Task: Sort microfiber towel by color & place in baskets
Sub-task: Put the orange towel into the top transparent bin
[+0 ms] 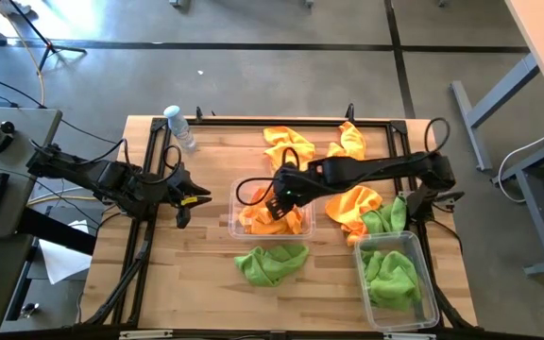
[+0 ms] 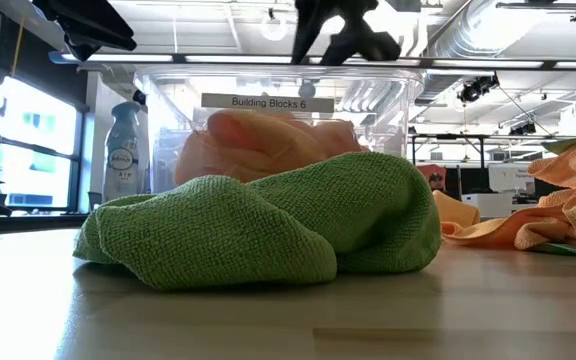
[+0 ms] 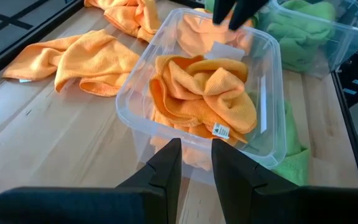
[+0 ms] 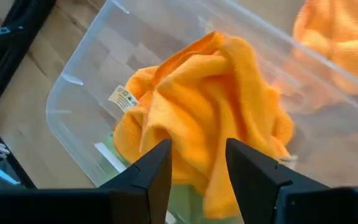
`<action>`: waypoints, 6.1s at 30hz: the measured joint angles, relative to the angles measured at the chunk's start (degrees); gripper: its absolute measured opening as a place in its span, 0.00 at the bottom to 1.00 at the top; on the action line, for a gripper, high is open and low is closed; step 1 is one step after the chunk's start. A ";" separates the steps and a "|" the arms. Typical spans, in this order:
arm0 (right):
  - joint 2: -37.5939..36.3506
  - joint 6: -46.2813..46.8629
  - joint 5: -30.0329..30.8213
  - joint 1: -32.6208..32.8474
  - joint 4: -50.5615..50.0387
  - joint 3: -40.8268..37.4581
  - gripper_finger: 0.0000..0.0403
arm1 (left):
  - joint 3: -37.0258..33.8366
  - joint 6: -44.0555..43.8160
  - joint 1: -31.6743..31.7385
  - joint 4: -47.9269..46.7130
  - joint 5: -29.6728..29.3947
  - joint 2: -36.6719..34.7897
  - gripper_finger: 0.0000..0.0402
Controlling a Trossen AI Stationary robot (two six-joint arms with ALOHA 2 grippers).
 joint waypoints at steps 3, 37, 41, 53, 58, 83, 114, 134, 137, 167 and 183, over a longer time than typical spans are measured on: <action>-1.52 -1.85 0.76 0.00 -2.14 0.00 0.36 | 0.00 0.00 0.00 -0.01 0.01 0.00 0.19; -5.30 -14.48 4.13 6.27 -21.01 -0.07 0.00 | 0.00 -0.42 0.02 0.07 -0.01 0.01 0.19; -8.41 -14.40 7.52 7.60 -23.02 -0.07 0.00 | 0.00 -0.39 0.02 0.19 -0.13 0.18 0.19; -22.86 -16.89 14.32 8.91 -21.40 -11.31 0.00 | 6.61 -3.32 -1.20 4.34 -4.31 12.33 0.19; -36.87 -14.57 11.18 8.87 -11.49 -28.84 0.00 | 13.09 -4.05 -1.53 4.39 -7.12 20.57 0.19; -71.94 -16.89 7.22 8.87 22.84 -66.99 0.00 | 37.18 -5.42 0.12 3.71 -9.00 47.32 0.19; -71.70 0.55 33.25 8.83 29.38 -70.37 0.00 | 42.39 49.97 50.48 -3.75 31.96 55.23 0.16; -71.68 4.77 38.31 8.83 29.13 -70.36 0.00 | 57.27 40.28 48.24 -9.72 31.17 75.89 0.23; -71.68 4.76 38.31 8.83 28.90 -70.36 0.00 | 57.27 37.66 47.82 -8.34 31.05 77.39 0.30; -71.70 4.61 38.07 8.85 27.10 -70.36 0.00 | 57.29 35.07 43.94 -5.75 22.49 86.40 0.07; -71.68 3.59 31.82 8.85 24.16 -70.36 0.00 | 57.25 29.59 41.91 -5.99 20.20 76.10 0.00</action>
